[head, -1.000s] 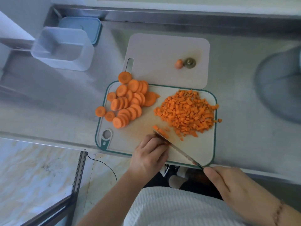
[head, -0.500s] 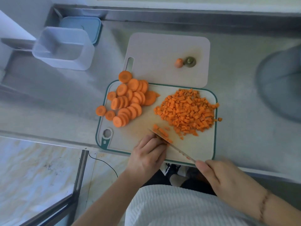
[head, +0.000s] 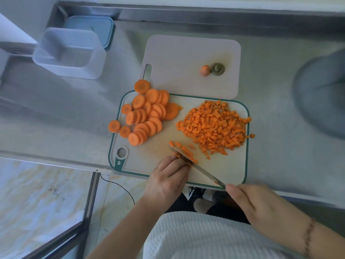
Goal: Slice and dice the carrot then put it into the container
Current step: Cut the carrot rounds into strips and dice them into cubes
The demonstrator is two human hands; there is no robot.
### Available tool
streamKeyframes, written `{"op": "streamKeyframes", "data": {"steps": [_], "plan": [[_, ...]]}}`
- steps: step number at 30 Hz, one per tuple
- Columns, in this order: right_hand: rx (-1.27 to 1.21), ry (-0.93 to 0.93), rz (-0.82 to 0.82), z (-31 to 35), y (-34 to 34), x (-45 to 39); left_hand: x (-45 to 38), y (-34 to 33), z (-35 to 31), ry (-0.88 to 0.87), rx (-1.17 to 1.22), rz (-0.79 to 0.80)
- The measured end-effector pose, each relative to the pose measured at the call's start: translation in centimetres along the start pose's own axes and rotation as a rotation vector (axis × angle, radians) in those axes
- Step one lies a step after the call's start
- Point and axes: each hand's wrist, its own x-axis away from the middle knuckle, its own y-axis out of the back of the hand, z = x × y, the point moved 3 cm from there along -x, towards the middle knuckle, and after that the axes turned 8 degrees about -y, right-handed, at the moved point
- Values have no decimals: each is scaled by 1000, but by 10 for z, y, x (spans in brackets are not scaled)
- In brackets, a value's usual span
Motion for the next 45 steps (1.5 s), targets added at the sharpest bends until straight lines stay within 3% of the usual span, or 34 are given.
{"op": "streamKeyframes", "data": {"steps": [5,9,18,31,39,45], "plan": [[-19,-44,75,5,-1,3,1,0,-4,23,33,-36],[58,-18,43,17,-17,-18,0,0,-5,47,55,-51],[-25,-12,-5,4,3,-3,14,12,-1,-48,0,-26],[272,-17,4,30,-17,-10,7,8,-3,64,56,-79],[12,-4,20,20,-12,-12,8,12,0,12,38,-20],[63,-38,52,14,-16,3,17,9,0,19,42,-17]]}}
